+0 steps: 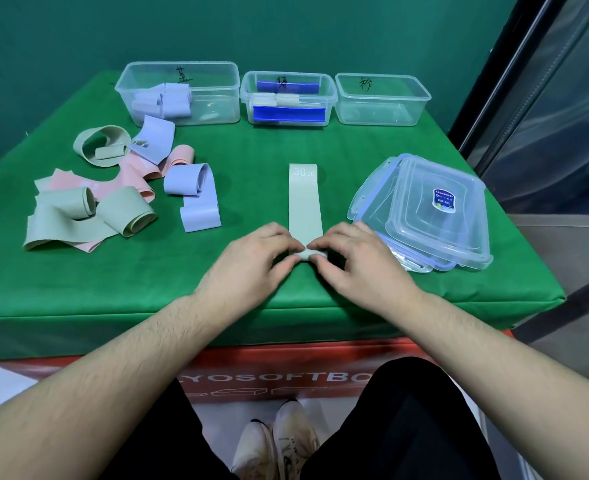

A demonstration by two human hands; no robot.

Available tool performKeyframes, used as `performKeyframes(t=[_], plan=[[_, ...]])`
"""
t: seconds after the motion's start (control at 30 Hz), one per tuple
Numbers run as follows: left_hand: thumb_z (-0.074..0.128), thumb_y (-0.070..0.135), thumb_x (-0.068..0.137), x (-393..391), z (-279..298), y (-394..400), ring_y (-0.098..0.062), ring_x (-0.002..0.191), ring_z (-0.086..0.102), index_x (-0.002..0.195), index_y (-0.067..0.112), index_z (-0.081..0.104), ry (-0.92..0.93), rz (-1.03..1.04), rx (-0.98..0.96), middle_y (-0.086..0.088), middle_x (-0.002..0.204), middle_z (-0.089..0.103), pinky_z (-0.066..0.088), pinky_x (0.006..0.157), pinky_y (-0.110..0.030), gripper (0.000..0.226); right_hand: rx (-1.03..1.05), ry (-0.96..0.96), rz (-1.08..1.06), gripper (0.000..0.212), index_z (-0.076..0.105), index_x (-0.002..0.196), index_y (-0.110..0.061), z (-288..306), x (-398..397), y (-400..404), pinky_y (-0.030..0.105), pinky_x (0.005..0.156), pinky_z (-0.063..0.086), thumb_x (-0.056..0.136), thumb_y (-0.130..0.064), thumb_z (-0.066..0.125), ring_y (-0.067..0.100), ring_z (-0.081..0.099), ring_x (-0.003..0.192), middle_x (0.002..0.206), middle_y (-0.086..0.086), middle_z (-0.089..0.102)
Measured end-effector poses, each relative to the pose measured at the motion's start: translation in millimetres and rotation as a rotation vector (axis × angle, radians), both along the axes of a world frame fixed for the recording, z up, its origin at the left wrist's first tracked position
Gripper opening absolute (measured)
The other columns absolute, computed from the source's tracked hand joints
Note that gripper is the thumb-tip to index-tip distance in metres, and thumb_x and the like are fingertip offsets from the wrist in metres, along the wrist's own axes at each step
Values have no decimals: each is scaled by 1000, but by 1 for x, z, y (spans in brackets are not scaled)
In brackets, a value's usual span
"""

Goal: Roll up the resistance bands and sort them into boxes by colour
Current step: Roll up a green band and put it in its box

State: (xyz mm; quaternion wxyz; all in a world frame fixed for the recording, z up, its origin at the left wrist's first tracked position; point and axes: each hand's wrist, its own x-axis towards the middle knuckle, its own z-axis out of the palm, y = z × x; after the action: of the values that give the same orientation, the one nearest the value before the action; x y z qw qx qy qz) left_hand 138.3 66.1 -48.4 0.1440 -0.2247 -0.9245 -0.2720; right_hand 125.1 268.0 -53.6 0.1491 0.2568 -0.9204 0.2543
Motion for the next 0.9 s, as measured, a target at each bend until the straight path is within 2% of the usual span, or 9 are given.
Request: performKeyframes(t=[0.2, 0.37, 0.53, 0.73, 0.9], plan=[[66, 27, 93, -7, 0, -2, -12, 89, 61, 106, 18, 74, -9, 0, 2, 6, 103, 65, 48, 79, -28, 18, -2, 66, 32, 18, 70, 101, -21, -1, -2, 1, 40, 82, 47, 87, -31, 67, 19, 50, 87, 96, -6, 62], [68, 28, 92, -5, 0, -2, -2, 80, 49, 110, 21, 71, 30, 12, 25, 8, 108, 61, 42, 73, -24, 20, -2, 67, 18, 20, 72, 100, -20, 0, -6, 0, 41, 81, 48, 86, -33, 67, 21, 52, 85, 94, -5, 64], [70, 25, 89, -2, -1, 0, -6, 84, 55, 108, 20, 72, 48, 33, -47, 9, 109, 62, 39, 70, -19, 20, 2, 44, 6, 25, 73, 103, -19, -1, -9, -1, 44, 85, 49, 86, -35, 64, 24, 54, 90, 96, -4, 65], [66, 29, 91, -7, 0, 0, -11, 84, 60, 115, 24, 70, 3, 31, -75, 10, 113, 59, 44, 72, -26, 25, 24, 95, -9, 33, 71, 110, -21, -2, -10, -1, 39, 85, 47, 87, -41, 58, 22, 50, 91, 101, -5, 63], [64, 32, 93, -12, 1, 1, -12, 80, 57, 119, 23, 68, -14, 35, -108, 9, 113, 55, 39, 68, -26, 28, 43, 65, 5, 24, 70, 107, -22, -2, -13, 0, 43, 84, 47, 84, -32, 69, 16, 45, 88, 101, -7, 63]])
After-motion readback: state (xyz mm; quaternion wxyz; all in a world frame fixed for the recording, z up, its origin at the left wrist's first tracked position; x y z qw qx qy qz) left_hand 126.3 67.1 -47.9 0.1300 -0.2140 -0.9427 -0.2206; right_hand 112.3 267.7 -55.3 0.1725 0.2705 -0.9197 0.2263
